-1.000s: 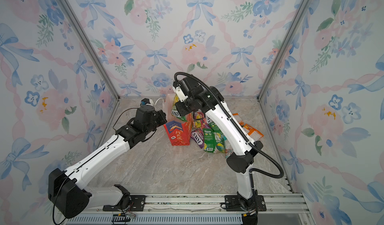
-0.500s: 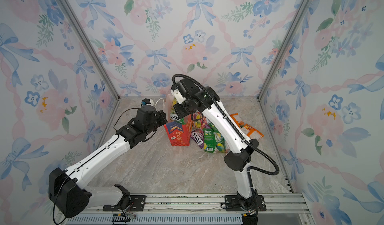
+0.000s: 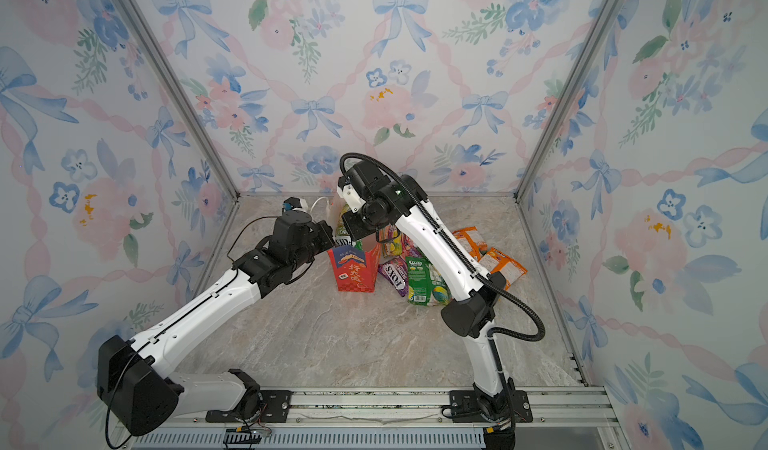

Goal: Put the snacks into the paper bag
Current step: 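Lower the green candy bag into the paper bag and open the right gripper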

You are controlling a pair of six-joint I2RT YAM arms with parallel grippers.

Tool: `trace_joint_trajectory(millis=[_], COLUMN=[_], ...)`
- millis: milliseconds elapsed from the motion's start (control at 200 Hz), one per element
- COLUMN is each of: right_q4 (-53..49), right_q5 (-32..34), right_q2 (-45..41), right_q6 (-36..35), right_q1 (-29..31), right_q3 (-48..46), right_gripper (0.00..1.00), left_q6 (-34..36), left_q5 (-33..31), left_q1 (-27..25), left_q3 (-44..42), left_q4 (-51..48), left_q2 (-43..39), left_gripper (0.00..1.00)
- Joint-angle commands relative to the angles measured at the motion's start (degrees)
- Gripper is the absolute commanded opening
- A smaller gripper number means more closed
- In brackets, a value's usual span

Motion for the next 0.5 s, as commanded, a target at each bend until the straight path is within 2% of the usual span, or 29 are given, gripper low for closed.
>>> trace_joint_trajectory(millis=[0, 490], right_q4=[1.7, 4.3], right_q5=[-1.9, -3.5], right_q2=[1.1, 2.4], right_q6=[1.1, 3.3], right_q1=[-0.6, -1.9], right_q3=[1.9, 0.7], right_gripper=[0.0, 0.0], left_q6=[-0.1, -0.8], left_q5=[-1.1, -0.8], left_q1=[-0.2, -0.2], left_q3=[-0.5, -1.1], left_q4=[0.7, 0.8], left_q2=[-1.1, -1.1], left_gripper=[0.0, 0.0])
